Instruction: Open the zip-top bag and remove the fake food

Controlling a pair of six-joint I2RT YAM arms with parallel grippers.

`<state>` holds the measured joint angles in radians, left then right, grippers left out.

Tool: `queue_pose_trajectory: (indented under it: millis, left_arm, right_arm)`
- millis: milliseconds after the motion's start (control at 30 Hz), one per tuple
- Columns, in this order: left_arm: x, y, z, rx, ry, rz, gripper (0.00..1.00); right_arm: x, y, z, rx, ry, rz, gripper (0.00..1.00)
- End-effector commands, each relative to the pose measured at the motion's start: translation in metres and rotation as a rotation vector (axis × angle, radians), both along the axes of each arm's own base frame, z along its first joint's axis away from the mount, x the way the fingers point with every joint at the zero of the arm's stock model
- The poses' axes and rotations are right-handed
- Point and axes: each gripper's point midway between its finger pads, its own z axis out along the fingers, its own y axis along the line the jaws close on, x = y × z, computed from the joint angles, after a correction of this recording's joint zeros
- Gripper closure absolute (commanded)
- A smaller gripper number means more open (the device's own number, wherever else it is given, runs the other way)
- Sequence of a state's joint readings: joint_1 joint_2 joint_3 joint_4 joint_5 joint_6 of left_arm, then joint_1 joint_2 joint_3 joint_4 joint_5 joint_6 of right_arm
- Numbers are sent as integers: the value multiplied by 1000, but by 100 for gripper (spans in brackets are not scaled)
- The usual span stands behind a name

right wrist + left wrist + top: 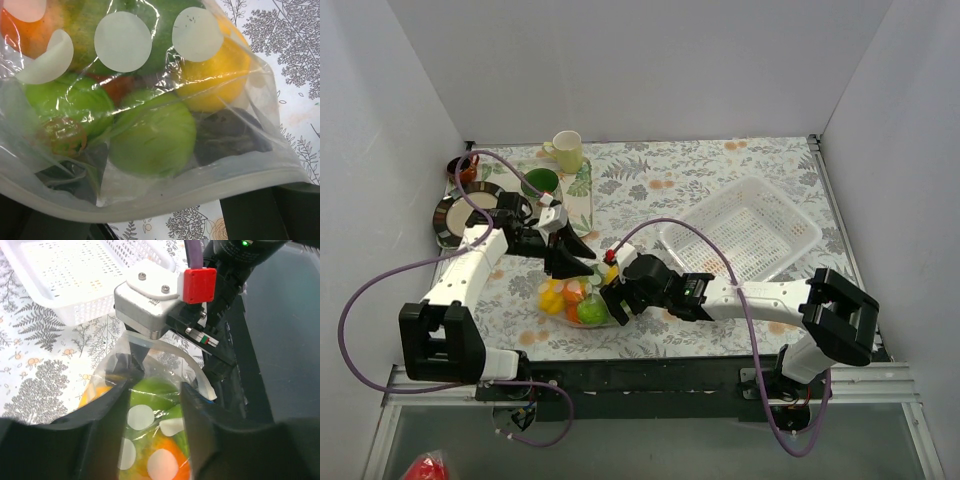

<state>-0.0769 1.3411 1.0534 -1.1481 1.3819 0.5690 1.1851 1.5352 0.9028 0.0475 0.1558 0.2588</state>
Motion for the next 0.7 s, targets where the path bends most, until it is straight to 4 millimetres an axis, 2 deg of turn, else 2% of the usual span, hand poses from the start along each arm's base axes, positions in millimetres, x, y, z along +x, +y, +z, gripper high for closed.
queue_pose_trajectory:
  millis: [0, 100, 200, 233, 267, 333, 367, 433, 467, 533, 633, 667]
  left_arm:
    - [-4, 0, -8, 10, 40, -13, 46]
    - [3, 9, -22, 82, 47, 17, 45]
    - [18, 29, -40, 153, 68, 97, 47]
    - [30, 47, -45, 160, 91, 168, 48]
    - [35, 55, -51, 173, 82, 184, 48]
    - [36, 70, -55, 184, 120, 214, 49]
    - [35, 74, -64, 187, 161, 211, 50]
    - [28, 77, -71, 194, 198, 198, 51]
    - [22, 76, -77, 193, 227, 190, 51]
    - [15, 74, -82, 181, 237, 179, 51]
    - [7, 71, -89, 163, 294, 174, 53]
    - [6, 71, -90, 162, 310, 171, 56]
  right_arm:
    - [-6, 0, -11, -22, 19, 25, 8]
    - [-6, -5, -21, -46, 22, 23, 8]
    - [-6, -12, -29, -64, 12, 18, 8]
    - [-5, -11, -28, -55, 4, 18, 7]
    - [-6, -14, -29, -51, -2, 17, 7]
    - [-5, -14, -24, -22, -40, 22, 6]
    - [-5, -14, -18, -6, -65, 17, 5]
    - [-6, -17, -18, -6, -95, 23, 5]
    - [-6, -15, -11, 15, -118, 24, 5]
    - [-7, -16, -9, 19, -143, 35, 5]
    - [-12, -11, 5, 53, -185, 67, 6]
    - [-15, -9, 13, 71, -205, 71, 6]
